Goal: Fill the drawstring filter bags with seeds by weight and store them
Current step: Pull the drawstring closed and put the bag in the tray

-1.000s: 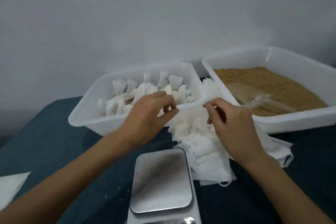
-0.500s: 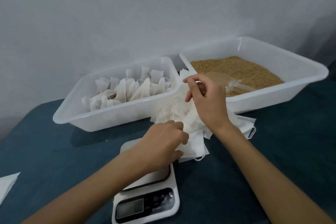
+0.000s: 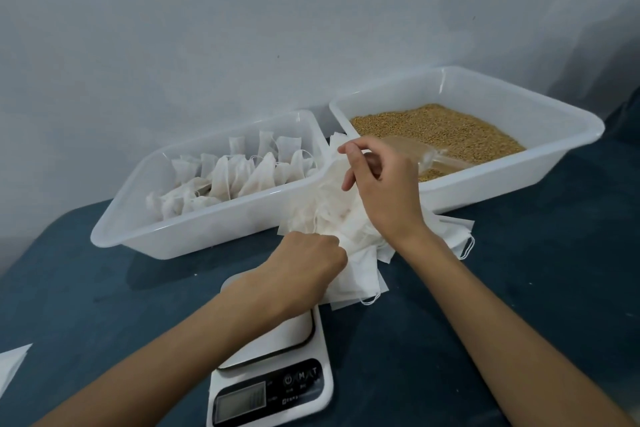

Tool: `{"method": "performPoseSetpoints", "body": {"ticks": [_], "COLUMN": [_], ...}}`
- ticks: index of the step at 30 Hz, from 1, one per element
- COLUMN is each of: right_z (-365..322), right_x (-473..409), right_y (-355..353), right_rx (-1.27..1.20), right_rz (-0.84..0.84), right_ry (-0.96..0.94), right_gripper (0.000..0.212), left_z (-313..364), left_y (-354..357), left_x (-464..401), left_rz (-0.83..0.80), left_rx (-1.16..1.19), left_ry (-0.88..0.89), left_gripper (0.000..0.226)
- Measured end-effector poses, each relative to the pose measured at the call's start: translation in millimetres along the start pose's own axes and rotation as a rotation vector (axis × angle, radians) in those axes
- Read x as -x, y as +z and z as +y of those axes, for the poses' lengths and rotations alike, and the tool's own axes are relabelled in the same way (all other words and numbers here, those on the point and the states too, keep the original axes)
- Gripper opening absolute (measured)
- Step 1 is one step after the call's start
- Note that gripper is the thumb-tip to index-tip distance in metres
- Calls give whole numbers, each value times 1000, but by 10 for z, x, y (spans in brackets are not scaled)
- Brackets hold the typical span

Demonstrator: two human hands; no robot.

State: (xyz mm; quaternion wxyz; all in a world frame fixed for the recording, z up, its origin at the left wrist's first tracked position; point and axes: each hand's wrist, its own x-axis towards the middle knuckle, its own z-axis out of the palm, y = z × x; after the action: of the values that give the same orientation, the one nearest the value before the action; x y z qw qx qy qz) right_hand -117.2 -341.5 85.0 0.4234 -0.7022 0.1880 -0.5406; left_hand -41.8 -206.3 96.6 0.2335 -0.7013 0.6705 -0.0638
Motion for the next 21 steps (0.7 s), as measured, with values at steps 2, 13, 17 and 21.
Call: {"method": "performPoseSetpoints", "body": {"ticks": [2,13,17,21], "right_z": [-5,-228,-116,-45], "right_x": [-5,-40,146,269], "right_y": [-7,-99,128,225], "right_rx": [-5,-329,-253,-242], "right_rz": [3,-268,-683,-766], "right_ry": [0,122,218,301], "right_gripper": [18,22,41,43], "left_z": [-35,-461,-504,-490], "left_y": [58,422,605,608], "left_x": [-2,430,518,496], "left_rz": [54,731,708,766], "left_rx": [73,1588,1931,2177], "left_ry": [-12,-262,-280,-249], "left_gripper": [21,24,11,16]}}
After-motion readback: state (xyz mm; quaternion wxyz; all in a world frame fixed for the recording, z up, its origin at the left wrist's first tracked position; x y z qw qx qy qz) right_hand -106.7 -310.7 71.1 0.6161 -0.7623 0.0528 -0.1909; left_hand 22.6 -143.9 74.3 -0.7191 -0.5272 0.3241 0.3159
